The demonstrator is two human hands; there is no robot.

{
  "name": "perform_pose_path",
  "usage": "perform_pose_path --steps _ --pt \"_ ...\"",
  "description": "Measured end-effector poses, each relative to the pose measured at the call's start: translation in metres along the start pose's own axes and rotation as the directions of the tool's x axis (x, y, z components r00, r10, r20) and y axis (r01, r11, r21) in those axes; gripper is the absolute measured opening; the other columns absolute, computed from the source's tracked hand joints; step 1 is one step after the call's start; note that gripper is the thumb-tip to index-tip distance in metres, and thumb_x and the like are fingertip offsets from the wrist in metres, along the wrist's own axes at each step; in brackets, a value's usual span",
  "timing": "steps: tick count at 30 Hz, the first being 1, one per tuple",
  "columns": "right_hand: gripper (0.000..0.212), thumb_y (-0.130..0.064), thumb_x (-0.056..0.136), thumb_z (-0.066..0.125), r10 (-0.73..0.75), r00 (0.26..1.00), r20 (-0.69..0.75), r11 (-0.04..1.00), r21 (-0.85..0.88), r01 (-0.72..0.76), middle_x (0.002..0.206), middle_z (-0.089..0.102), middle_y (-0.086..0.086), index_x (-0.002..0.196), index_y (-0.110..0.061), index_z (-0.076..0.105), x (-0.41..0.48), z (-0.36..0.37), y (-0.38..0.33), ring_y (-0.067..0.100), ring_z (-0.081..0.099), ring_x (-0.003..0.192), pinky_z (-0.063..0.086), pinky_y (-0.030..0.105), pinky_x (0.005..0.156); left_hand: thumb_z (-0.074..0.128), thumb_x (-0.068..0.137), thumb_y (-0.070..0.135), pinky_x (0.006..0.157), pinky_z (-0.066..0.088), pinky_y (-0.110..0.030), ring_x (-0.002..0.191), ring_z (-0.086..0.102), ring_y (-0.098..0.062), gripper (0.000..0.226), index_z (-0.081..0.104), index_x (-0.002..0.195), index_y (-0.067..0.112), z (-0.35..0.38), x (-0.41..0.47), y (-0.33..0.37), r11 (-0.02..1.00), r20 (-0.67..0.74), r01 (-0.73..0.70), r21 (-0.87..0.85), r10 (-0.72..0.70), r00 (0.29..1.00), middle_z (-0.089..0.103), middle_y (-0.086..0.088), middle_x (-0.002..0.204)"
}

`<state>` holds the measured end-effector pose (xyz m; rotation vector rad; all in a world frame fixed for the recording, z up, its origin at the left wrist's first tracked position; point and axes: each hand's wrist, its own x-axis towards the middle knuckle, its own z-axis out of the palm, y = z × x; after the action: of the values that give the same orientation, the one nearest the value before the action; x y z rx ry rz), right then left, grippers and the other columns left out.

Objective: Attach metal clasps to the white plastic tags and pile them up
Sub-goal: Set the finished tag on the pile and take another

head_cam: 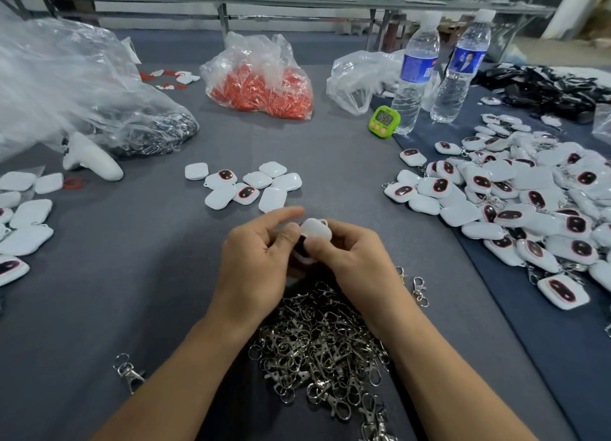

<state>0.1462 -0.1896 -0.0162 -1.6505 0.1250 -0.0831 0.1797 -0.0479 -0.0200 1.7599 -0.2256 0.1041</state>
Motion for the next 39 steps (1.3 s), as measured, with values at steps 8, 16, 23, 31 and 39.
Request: perform_pose_path --steps 8,16,23,31,39 --pt "0.025 -0.002 0.101 0.051 0.176 0.971 -0.163 0.886 0.457 -0.084 0.086 0.076 0.012 0.089 -0.008 0.072 0.008 -0.013 -0.006 0.019 0.071 0.071 0.060 0.028 0.061 0.078 0.079 0.052 0.074 0.056 -0.020 0.077 0.067 0.009 0.019 0.078 0.097 0.044 -0.012 -0.001 0.001 0.907 0.092 -0.092 0.411 0.059 0.994 0.072 0.027 0.081" --pt "0.017 0.001 0.078 0.067 0.131 0.979 -0.158 0.945 0.317 -0.075 0.078 0.072 0.008 0.093 -0.007 0.070 0.006 -0.020 -0.004 0.014 0.058 0.057 0.046 0.021 0.053 0.085 0.076 0.036 0.074 0.043 -0.011 0.088 0.062 0.004 0.016 0.079 0.083 0.048 -0.009 -0.001 0.004 0.854 0.467 -0.224 0.470 -0.025 0.884 0.065 0.027 0.093" --pt "0.026 0.004 0.075 0.071 0.063 0.985 -0.159 0.998 0.002 -0.063 0.057 0.054 0.008 0.065 -0.017 0.061 0.002 -0.014 -0.003 0.018 0.048 0.050 0.038 0.027 0.049 0.080 0.083 0.030 0.065 0.048 -0.010 0.069 0.067 0.007 0.011 0.079 0.081 0.040 -0.008 -0.004 -0.002 0.934 0.197 -0.072 0.350 0.001 0.980 0.072 0.025 0.073" --pt "0.012 -0.036 0.066 0.080 -0.009 0.995 -0.096 0.976 -0.216 -0.012 0.059 0.066 -0.006 0.073 -0.026 0.077 -0.001 -0.011 -0.004 0.009 0.057 0.056 0.050 0.031 0.056 0.078 0.085 0.010 0.060 0.052 -0.014 0.069 0.075 -0.008 0.019 0.079 0.089 0.028 -0.007 -0.001 -0.002 0.998 0.006 0.063 -0.014 -0.063 0.998 0.077 0.008 0.074" --pt "0.016 -0.024 0.070 0.088 -0.108 0.984 -0.140 0.939 -0.339 0.055 0.059 0.069 -0.009 0.068 -0.031 0.074 -0.001 -0.007 -0.001 0.003 0.059 0.052 0.048 0.021 0.051 0.075 0.082 -0.010 0.064 0.053 -0.012 0.076 0.076 -0.010 0.030 0.078 0.090 0.019 -0.007 -0.003 0.001 0.988 0.085 0.079 -0.136 -0.068 0.994 0.079 0.003 0.080"
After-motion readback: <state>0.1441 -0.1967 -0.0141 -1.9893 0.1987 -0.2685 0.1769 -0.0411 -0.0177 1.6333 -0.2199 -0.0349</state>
